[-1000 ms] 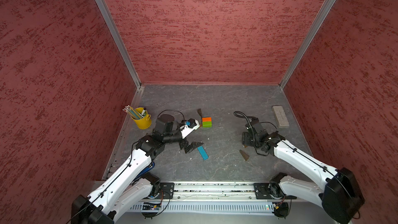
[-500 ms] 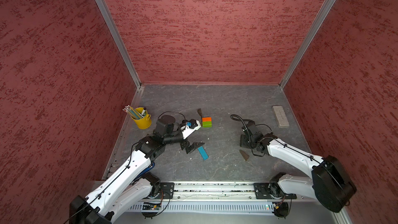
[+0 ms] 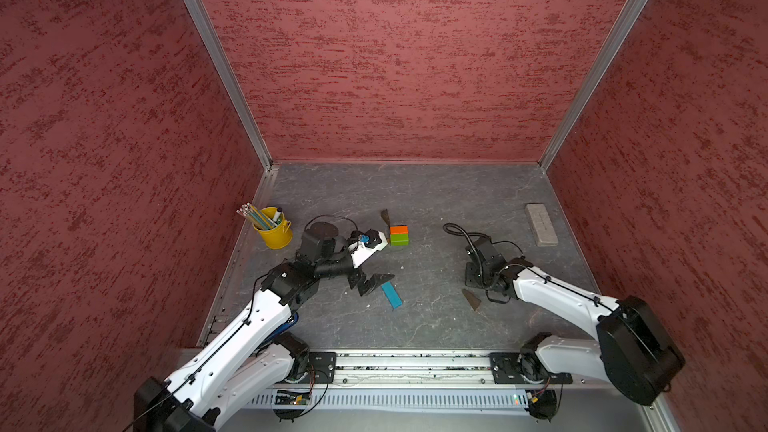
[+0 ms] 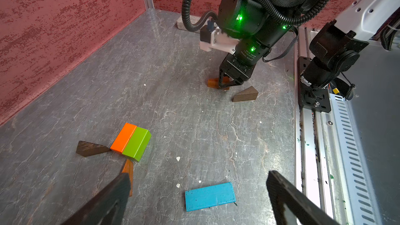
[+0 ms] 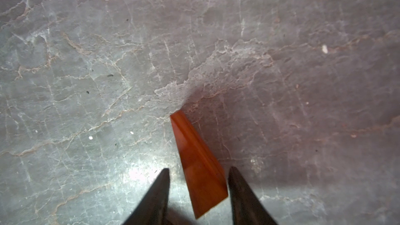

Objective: Assemble a small pinwheel with building blocks
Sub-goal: Pick up the building block from the center of the board.

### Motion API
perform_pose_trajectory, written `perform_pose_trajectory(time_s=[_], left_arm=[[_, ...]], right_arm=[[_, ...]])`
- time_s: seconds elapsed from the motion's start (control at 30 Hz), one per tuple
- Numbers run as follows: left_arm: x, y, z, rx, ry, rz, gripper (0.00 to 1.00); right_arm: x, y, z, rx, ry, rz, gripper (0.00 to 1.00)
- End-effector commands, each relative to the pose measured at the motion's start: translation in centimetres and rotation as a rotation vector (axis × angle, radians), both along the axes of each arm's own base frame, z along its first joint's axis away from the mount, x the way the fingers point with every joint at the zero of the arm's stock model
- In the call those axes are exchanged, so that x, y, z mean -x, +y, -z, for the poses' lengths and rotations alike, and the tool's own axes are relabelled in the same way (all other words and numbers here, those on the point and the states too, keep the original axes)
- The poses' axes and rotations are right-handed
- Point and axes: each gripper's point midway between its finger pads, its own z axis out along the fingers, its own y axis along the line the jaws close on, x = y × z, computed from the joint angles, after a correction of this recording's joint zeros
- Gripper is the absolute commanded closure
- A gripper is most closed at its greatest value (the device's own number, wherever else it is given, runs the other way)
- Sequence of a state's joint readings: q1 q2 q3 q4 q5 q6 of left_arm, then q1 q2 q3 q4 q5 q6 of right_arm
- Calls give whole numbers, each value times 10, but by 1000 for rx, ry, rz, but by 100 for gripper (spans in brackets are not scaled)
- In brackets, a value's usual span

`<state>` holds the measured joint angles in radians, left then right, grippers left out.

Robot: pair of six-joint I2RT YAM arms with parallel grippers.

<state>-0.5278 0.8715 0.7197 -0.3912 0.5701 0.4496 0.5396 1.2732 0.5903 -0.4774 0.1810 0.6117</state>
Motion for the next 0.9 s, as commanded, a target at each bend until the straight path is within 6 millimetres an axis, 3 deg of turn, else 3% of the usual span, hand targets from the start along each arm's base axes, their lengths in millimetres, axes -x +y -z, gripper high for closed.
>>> perform_pose_trajectory(time_s=[0.0, 0.6, 0.7, 0.87], left_arm=[[-2, -2, -4, 5, -28, 8, 0], [-7, 0, -2, -8, -33, -19, 0], [-11, 2, 1, -20, -37, -40, 0], [-28, 10, 4, -31, -20, -118, 0]], right_arm=[[-4, -3, -3, 19, -3, 22, 58], [-12, 6, -10, 30, 0, -48, 73], [-21, 11, -17, 42, -36, -101, 73], [-56, 30, -42, 51, -154, -264, 73]])
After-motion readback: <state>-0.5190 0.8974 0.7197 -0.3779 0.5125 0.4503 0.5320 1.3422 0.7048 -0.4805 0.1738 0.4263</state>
